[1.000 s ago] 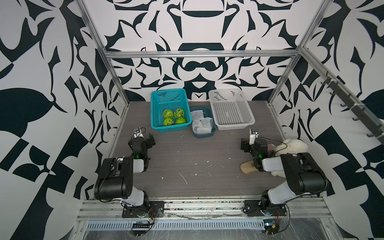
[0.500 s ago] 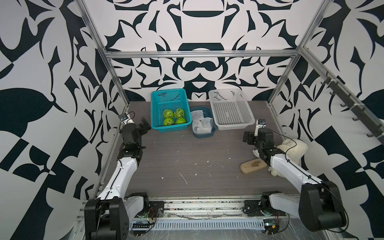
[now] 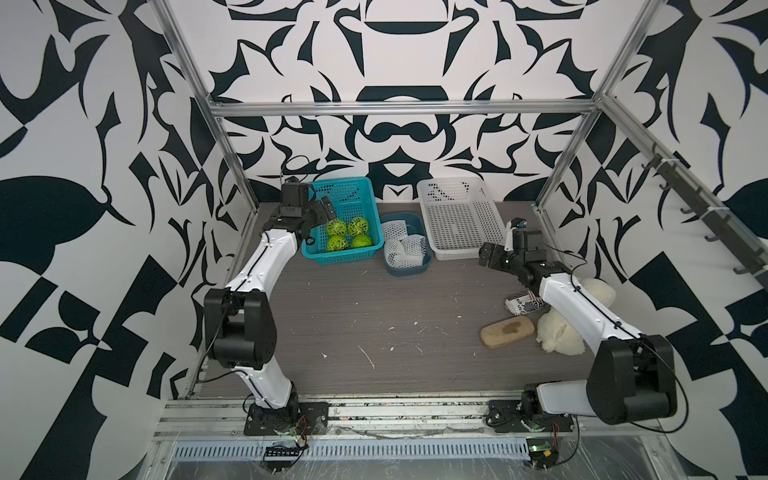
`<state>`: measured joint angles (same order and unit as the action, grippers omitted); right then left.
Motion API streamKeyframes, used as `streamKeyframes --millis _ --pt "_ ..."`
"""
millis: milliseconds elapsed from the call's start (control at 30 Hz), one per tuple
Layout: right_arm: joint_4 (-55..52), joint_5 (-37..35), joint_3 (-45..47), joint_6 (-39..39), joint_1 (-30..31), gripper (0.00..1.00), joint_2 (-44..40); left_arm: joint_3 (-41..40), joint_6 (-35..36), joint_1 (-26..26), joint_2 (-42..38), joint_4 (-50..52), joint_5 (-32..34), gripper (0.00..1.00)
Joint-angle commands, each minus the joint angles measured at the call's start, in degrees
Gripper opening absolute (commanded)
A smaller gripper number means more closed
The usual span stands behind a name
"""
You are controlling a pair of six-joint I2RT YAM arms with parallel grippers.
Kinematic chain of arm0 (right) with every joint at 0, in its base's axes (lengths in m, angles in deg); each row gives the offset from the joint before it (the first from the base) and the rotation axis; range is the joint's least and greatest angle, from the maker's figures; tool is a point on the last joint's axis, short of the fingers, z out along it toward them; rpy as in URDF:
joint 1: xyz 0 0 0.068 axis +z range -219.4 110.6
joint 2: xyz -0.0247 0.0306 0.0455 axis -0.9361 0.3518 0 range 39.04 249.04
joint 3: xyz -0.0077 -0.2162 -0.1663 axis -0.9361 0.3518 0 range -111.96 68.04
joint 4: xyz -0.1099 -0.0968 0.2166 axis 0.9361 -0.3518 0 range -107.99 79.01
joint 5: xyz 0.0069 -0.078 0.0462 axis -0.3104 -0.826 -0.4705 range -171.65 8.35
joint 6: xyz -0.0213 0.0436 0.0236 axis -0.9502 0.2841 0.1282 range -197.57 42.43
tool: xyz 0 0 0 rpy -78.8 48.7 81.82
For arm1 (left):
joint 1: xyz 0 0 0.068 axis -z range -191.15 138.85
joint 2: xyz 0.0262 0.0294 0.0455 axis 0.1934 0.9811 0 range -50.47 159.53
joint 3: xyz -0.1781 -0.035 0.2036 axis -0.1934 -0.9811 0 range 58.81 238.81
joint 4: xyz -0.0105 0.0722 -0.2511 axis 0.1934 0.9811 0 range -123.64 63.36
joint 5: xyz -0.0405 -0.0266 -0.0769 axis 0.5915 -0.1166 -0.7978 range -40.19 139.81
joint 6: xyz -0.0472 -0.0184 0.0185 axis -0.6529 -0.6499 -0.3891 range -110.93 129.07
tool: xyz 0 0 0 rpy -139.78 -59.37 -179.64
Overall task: Sleeve custard apples in foam nets
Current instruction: Pick up the custard apple from the basket.
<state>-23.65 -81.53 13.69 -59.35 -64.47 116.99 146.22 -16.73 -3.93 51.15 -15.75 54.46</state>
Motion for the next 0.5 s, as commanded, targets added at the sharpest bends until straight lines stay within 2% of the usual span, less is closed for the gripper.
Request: streamKeyframes --millis 0,467 --pt "0.52 1.38 -1.41 0.43 -0.16 1.00 -1.71 5.00 -1.17 1.06 4.89 8.29 -0.96 1.00" --pt "-2.27 5.00 1.95 2.02 0.91 1.00 -6.71 26.45 0.45 2.35 28.56 18.77 1.78 1.00"
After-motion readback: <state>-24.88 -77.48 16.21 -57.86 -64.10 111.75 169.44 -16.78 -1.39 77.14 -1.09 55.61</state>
